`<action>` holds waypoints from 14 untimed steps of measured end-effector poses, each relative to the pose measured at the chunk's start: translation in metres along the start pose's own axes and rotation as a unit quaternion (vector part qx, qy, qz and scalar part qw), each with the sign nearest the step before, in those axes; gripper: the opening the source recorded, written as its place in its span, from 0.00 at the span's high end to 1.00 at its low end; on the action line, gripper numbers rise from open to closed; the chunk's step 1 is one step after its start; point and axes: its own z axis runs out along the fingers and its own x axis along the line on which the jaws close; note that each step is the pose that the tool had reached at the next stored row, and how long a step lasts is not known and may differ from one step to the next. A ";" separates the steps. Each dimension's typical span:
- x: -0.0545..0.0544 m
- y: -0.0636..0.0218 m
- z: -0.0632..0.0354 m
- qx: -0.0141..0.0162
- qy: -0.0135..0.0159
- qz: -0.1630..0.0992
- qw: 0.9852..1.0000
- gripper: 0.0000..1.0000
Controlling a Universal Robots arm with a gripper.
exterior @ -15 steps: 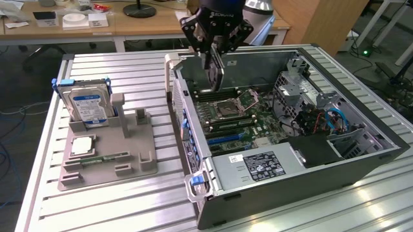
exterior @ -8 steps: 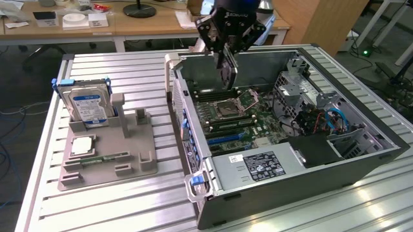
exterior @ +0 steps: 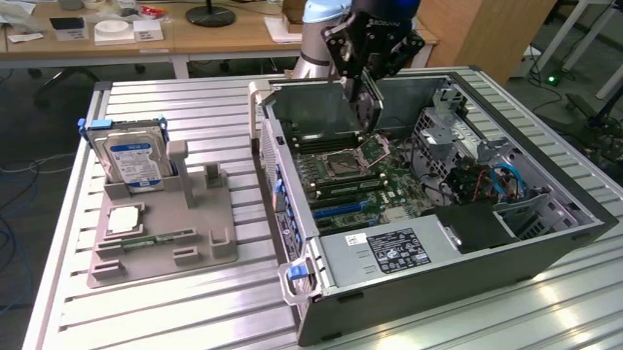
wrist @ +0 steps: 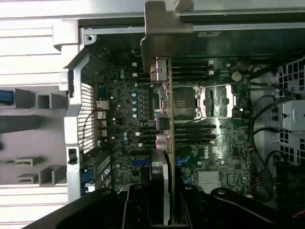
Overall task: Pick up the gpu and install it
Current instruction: 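Pick up the gpu and move the gpu toward the slot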
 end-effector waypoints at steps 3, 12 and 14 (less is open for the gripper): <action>-0.006 0.0003 0.0003 0.000 0.000 -0.007 1.000 0.72; -0.030 0.0015 0.0008 0.000 0.001 -0.020 1.000 0.72; -0.039 0.0020 0.0008 0.000 0.001 -0.020 1.000 0.72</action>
